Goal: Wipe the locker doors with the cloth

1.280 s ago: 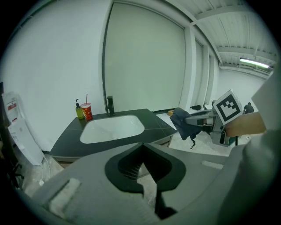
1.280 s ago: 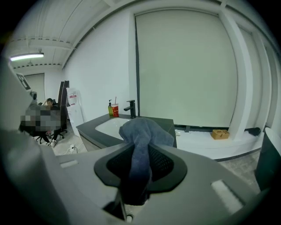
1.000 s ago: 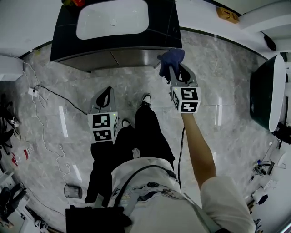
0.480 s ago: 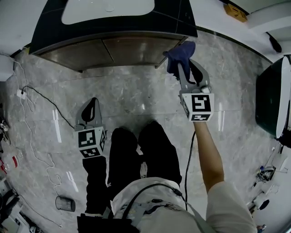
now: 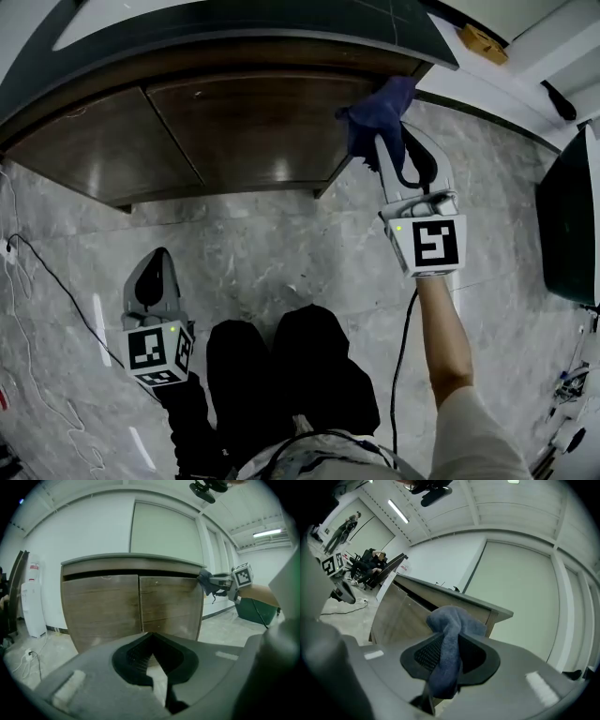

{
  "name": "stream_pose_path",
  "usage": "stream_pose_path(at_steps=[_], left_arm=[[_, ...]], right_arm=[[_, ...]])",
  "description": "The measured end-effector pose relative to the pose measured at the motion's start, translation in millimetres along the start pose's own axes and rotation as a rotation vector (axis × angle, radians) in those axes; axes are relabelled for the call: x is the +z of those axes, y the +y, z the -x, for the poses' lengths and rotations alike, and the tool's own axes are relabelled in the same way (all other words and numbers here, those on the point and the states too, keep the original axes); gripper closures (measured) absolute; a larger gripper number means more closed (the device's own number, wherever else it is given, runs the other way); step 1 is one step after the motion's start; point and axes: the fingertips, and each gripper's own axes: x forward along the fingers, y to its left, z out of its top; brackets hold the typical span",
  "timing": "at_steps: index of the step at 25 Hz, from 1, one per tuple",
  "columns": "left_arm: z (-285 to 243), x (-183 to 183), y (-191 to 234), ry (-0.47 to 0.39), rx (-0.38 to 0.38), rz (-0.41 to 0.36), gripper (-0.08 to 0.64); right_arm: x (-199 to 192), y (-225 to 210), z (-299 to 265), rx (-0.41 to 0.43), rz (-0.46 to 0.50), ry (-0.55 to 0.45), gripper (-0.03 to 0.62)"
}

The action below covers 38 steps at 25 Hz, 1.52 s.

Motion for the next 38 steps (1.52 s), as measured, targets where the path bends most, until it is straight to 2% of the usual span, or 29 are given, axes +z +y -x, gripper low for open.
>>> stream_pose_path(at_steps=[4, 9, 13, 17, 23, 30, 38], left_arm=[[-34.3, -28.8, -16.0, -0.056, -0.042, -0.066, 0.56], [-35.0, -60.3, -10.9, -0.089, 0.001, -0.056, 0.56], [-18.7, -65.3, -9.1, -0.095, 0.015, -0.055, 0.56], [-1.7, -65.7, -10.3, -0.093, 0.042, -0.043, 0.56], [10.9, -66.4, -17.5, -0.113, 0.042, -0.044, 0.56], [23.7, -63.3, -20.6, -0.115, 0.053, -0.048, 0.56], [31.6, -65.9, -19.6, -0.115, 0.067, -0.046, 0.56]], right_arm=[[-18.4, -4.4, -24.0, -0.029, 0.055, -0.079, 0.494], [-37.3, 1.0, -52.6, -0.021, 0.107, -0.117, 0.492], [-44.8, 1.9, -57.2, -0.03, 0.118, -0.121, 0.491], [-68.9, 10.2, -58.0, -0.026, 0.088, -0.094, 0.491], [-109.8, 22.1, -57.6, -0.011, 0.061, -0.053, 0.491], [-133.6, 35.2, -58.9, -0.011, 0.025, -0.035, 0.491], [-175.0, 57.6, -61.1, 0.016, -0.002, 0.035, 0.491]])
